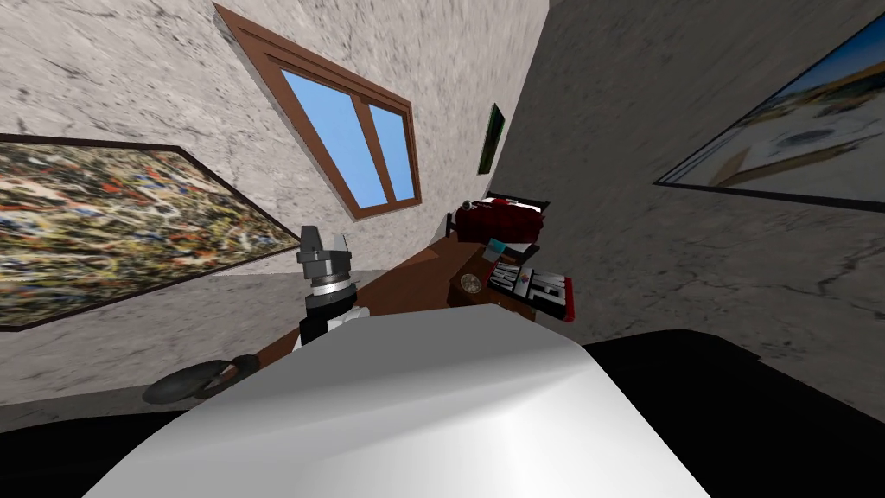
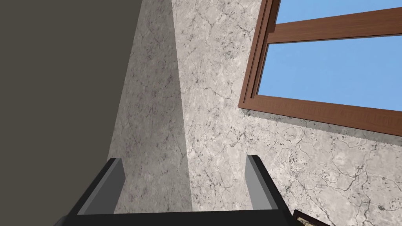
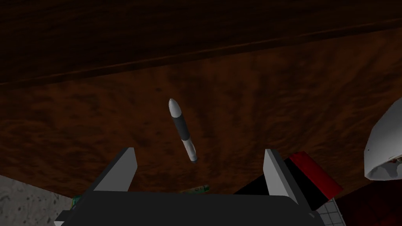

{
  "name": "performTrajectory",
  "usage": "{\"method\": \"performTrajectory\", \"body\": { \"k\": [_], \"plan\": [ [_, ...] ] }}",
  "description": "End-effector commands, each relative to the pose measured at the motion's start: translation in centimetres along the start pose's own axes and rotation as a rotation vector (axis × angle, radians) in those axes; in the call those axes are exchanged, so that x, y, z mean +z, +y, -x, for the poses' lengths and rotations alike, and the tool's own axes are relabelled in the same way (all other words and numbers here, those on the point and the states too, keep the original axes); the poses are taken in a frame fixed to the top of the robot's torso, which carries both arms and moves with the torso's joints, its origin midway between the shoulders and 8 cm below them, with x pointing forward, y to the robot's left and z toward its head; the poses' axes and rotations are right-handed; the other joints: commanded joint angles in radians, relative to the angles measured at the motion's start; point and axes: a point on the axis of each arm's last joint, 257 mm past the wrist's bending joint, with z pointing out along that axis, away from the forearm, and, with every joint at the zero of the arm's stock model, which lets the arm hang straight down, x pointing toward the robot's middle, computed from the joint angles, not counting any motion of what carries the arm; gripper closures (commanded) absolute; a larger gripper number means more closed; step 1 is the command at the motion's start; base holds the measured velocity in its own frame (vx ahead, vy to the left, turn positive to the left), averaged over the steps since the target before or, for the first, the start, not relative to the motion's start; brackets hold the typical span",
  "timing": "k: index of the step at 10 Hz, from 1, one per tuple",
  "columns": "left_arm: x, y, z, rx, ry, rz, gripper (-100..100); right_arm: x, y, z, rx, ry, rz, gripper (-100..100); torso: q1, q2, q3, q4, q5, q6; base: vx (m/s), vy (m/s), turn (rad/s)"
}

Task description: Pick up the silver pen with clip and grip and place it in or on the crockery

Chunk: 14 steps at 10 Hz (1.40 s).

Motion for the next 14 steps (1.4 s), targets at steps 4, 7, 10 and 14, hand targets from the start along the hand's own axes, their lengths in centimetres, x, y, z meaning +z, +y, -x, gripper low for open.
{"method": "performTrajectory", "body": {
  "k": [4, 7, 10, 14],
  "plan": [
    [0.0, 0.0, 0.0, 0.0, 0.0, 0.0, 0, 0.3, -6.5, -0.9, -0.048, 0.032, -0.145, -100, 0.0, 0.0, 0.0, 0.0, 0.0, 0.0, 0.041, -0.009, 0.175],
    [0.0, 0.0, 0.0, 0.0, 0.0, 0.0, 0, 0.2, -6.9, -0.9, -0.051, 0.034, -0.153, 0, 0.001, 0.002, 0.001, 0.001, 0.0, 0.0, 0.0, -0.004, 0.041],
    [0.0, 0.0, 0.0, 0.0, 0.0, 0.0, 0, 1.1, -7.1, -1.0, -0.041, 0.028, -0.158, -100, 0.001, 0.003, 0.002, 0.001, 0.0, 0.0, -0.01, -0.012, 0.038],
    [0.0, 0.0, 0.0, 0.0, 0.0, 0.0, 0, 1.9, -7.1, -1.4, -0.032, 0.029, -0.162, -100, 0.001, 0.003, 0.002, 0.001, 0.0, 0.0, -0.009, -0.01, 0.031]
  ]
}}
